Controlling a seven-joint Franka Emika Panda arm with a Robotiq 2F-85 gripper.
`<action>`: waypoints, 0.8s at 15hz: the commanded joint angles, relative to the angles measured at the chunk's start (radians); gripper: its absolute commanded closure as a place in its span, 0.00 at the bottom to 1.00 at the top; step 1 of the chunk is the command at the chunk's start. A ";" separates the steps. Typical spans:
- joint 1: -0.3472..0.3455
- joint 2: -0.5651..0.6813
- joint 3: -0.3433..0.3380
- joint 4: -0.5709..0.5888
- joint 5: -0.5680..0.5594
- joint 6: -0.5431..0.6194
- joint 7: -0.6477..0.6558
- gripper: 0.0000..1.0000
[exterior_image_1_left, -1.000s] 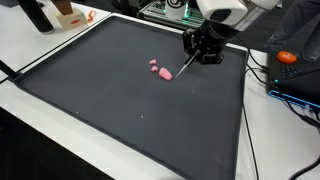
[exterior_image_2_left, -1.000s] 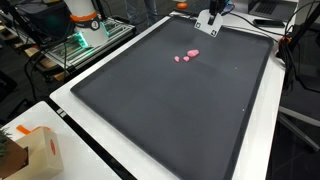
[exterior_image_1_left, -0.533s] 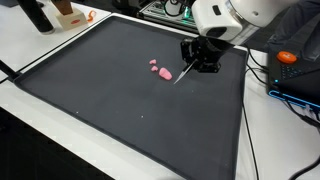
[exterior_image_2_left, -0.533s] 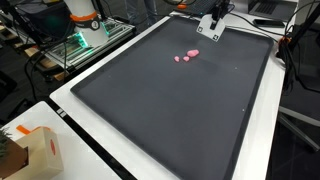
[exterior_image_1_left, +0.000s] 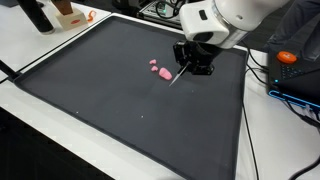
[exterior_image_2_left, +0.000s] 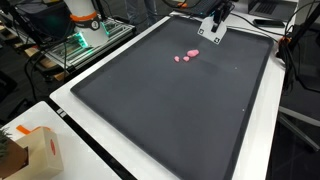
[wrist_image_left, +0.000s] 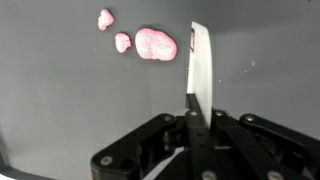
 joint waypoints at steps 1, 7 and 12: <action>-0.026 0.016 -0.001 0.033 0.066 -0.029 -0.058 0.99; -0.077 0.014 -0.008 0.040 0.165 -0.036 -0.121 0.99; -0.132 0.011 -0.015 0.027 0.249 -0.034 -0.161 0.99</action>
